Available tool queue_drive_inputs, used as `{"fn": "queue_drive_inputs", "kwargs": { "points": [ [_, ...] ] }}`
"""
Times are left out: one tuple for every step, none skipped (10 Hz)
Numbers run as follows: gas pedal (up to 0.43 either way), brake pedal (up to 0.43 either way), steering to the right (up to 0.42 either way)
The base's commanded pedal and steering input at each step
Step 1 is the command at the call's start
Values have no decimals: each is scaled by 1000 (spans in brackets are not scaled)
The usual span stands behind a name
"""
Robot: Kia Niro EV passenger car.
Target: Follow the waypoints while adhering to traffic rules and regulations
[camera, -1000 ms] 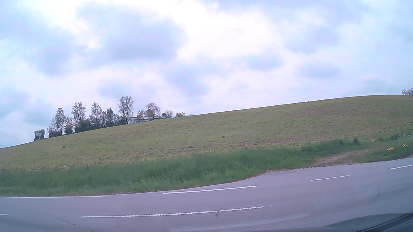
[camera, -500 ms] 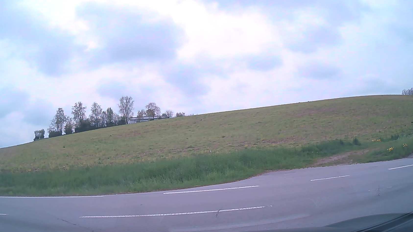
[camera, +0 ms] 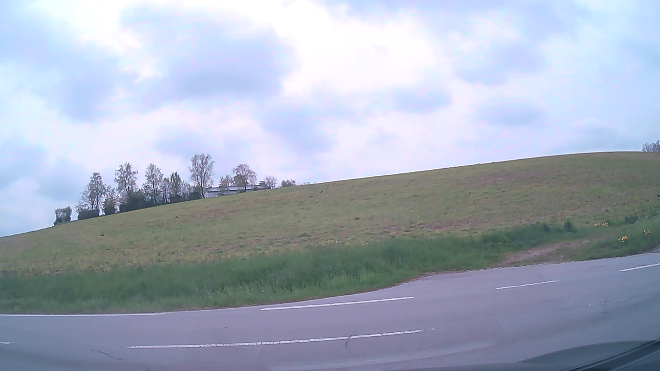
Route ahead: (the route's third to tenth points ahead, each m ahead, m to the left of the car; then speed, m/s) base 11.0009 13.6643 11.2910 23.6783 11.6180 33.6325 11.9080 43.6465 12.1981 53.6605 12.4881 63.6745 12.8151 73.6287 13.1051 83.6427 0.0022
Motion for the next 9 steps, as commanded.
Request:
{"fn": "queue_drive_inputs", "kwargs": {
  "points": [
    [0, 232, -10],
    [0, 0, -11],
    [0, 0, -12],
    [0, 0, -15],
    [0, 0, -18],
    [8, 0, -23],
    [118, 0, -34],
    [157, 0, -47],
    [209, 0, -67]
  ]
}}
